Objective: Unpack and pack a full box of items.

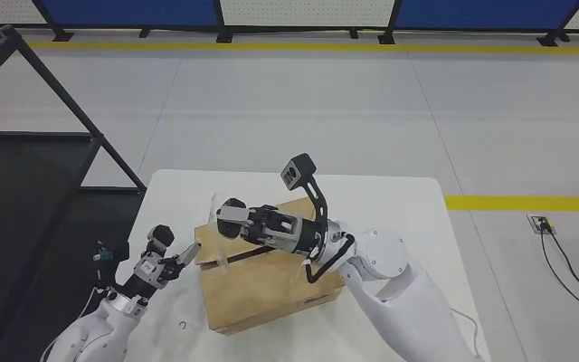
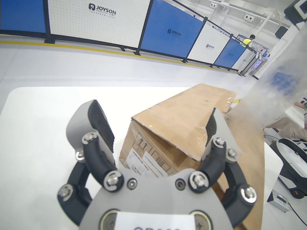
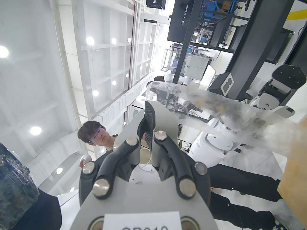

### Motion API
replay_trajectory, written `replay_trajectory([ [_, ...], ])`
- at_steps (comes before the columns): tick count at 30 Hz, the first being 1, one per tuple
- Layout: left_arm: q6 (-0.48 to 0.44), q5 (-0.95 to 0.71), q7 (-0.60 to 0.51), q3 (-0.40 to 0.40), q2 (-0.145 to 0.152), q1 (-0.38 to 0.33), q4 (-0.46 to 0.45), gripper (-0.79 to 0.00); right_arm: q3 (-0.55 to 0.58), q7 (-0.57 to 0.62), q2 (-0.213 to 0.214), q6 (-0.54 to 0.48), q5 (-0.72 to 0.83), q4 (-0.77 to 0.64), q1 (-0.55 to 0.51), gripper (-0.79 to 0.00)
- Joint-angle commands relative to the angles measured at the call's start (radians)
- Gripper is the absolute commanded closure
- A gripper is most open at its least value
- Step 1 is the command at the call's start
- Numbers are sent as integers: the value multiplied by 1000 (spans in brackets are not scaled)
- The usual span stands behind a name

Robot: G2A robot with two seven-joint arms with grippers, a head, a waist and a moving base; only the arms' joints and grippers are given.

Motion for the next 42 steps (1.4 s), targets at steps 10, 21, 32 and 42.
replay_trajectory([
  [10,-14,95,-28,44,-1,20,-64,-785,11,-9,-3,-8,0,4,-18,0],
  [21,10,111,-64,78,-4,-19,-16,-785,43,-11,1,-1,-4,-5,-45,0],
  [32,12,89,-80,41,0,1,-13,-785,91,17,11,19,5,-20,-86,0],
  [42,14,72,-69,47,-1,6,-49,-785,107,34,15,27,13,-27,-104,0],
])
